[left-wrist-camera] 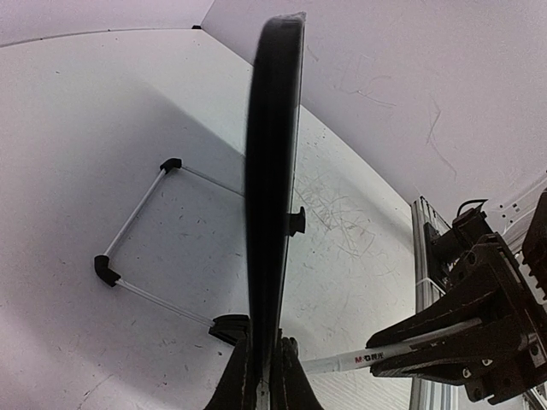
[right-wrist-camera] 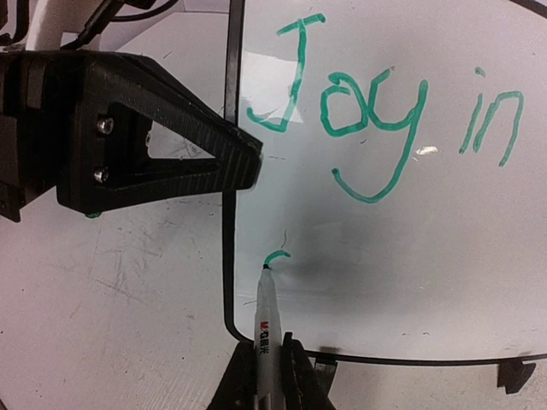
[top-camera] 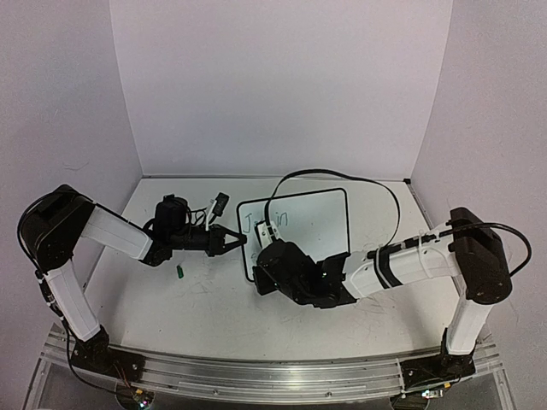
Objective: Write a sentence on the whiteboard
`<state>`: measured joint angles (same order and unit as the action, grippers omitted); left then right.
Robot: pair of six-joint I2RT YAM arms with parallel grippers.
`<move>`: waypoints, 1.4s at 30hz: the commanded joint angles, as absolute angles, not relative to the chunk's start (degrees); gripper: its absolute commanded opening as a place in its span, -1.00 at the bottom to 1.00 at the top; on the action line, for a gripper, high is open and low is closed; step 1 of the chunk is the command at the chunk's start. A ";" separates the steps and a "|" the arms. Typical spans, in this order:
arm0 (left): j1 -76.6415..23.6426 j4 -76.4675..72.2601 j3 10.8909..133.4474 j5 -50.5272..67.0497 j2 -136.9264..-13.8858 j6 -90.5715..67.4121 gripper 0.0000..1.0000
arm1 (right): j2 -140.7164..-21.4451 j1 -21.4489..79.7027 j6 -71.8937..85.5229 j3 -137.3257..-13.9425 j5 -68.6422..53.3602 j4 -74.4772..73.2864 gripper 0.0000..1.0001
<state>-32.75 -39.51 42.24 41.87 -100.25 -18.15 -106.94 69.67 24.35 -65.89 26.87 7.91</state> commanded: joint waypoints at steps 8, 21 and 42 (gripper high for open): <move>-33.11 -40.94 42.54 42.01 -98.53 -17.21 -1.00 | -108.07 69.35 25.62 -65.96 26.44 6.65 -1.00; -33.15 -40.88 42.62 42.01 -98.58 -17.16 -1.00 | -108.39 69.26 26.11 -65.63 26.66 5.44 -1.00; -33.19 -40.86 42.69 42.05 -98.97 -17.14 -1.00 | -106.19 67.76 25.94 -66.78 31.63 5.11 -1.00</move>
